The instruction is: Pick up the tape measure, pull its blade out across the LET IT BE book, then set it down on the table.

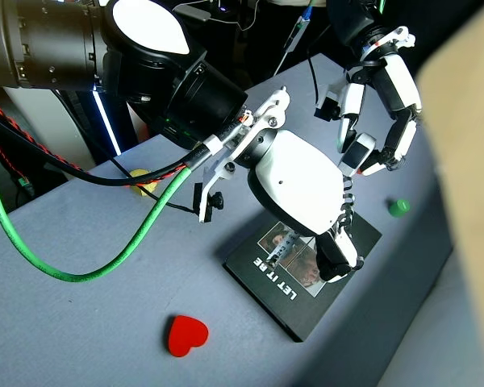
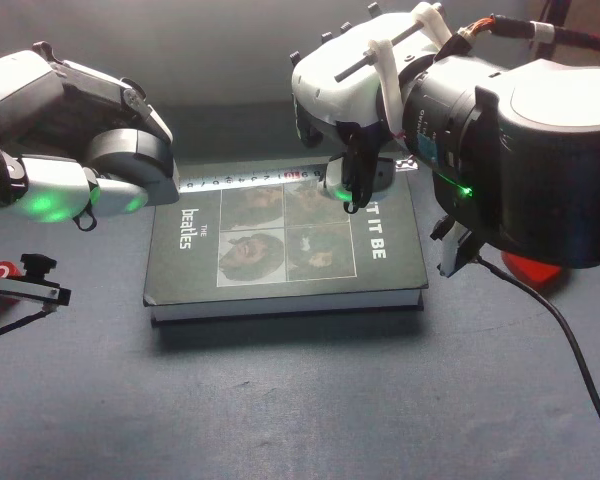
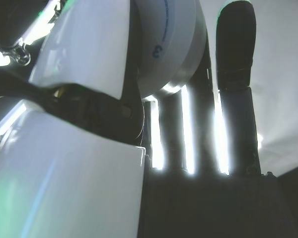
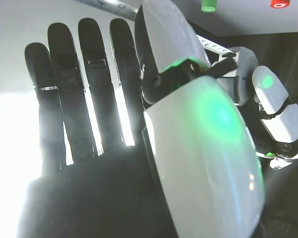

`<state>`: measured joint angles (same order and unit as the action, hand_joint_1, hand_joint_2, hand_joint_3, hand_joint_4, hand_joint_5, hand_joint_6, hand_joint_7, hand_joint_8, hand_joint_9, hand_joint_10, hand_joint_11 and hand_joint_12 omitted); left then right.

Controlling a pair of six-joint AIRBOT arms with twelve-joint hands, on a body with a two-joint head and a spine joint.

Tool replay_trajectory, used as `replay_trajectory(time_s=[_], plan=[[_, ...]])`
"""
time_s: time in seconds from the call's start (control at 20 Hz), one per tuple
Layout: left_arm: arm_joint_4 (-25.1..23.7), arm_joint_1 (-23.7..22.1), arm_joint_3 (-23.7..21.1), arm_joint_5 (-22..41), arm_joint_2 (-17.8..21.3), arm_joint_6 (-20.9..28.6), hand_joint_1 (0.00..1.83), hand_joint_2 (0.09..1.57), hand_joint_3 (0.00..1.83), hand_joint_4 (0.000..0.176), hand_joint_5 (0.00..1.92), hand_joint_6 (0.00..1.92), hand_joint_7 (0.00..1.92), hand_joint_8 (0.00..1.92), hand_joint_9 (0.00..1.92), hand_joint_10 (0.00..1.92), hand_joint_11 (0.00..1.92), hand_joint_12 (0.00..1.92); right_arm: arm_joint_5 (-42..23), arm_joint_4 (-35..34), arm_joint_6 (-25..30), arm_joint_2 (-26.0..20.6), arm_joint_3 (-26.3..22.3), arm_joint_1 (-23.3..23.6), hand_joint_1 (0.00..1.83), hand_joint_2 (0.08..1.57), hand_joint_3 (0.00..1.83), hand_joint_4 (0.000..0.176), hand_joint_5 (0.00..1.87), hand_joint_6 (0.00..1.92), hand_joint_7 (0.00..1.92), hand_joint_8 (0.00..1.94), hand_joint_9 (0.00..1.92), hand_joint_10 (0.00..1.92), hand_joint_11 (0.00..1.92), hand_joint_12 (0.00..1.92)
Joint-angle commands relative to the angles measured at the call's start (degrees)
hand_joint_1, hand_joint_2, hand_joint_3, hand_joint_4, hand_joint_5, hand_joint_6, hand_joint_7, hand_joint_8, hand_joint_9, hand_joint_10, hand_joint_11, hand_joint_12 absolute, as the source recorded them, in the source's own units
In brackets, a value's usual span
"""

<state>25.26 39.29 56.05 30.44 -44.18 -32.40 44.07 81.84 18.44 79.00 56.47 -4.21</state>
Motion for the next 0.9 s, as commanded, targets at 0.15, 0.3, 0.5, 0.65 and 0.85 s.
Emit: replay_trajectory(time_s=[0.15,0.3,0.5,0.65,0.85], plan=[[-0.25,-0.54,0.41,7.15,-0.19,0.90,1.38,1.10,0.00,0.000,0.94,0.82,1.06,0.87,0.93,1.29,0.93,1.18,0.02,4.27,0.37,-0.28,0.21,0.04,0.96,1.15,0.00,0.000,0.80,0.01,0.84,0.01,0.80,0.01,0.41,0.95],[-0.10,-0.53,0.44,7.16,-0.18,0.90,1.38,1.10,0.00,0.000,0.95,0.80,1.05,0.88,0.92,1.30,0.93,1.18,0.01,4.27,0.38,-0.28,0.24,0.11,0.96,1.15,0.00,0.000,0.81,0.01,0.84,0.01,0.80,0.01,0.41,0.94],[-0.10,-0.52,0.47,7.22,-0.19,0.90,1.38,1.10,0.00,0.000,0.95,0.79,1.07,0.87,0.89,1.33,0.90,1.19,0.01,4.27,0.40,-0.26,0.24,0.10,0.96,1.15,0.00,0.000,0.80,0.01,0.84,0.00,0.80,0.01,0.42,0.94],[-0.07,-0.52,0.46,7.24,-0.22,0.90,1.38,1.10,0.00,0.000,0.94,0.79,1.04,0.89,0.93,1.31,0.93,1.21,0.05,4.27,0.41,-0.25,0.23,0.09,0.96,1.15,0.00,0.000,0.80,0.00,0.84,0.00,0.80,0.01,0.43,0.95],[-0.07,-0.31,0.43,7.38,-0.28,0.90,1.38,1.10,0.00,0.000,0.94,0.78,1.06,0.87,0.92,1.31,0.92,1.19,0.07,4.27,0.43,-0.24,0.23,0.18,0.95,1.14,0.00,0.000,0.81,0.01,0.84,0.00,0.79,0.00,0.39,0.93]])
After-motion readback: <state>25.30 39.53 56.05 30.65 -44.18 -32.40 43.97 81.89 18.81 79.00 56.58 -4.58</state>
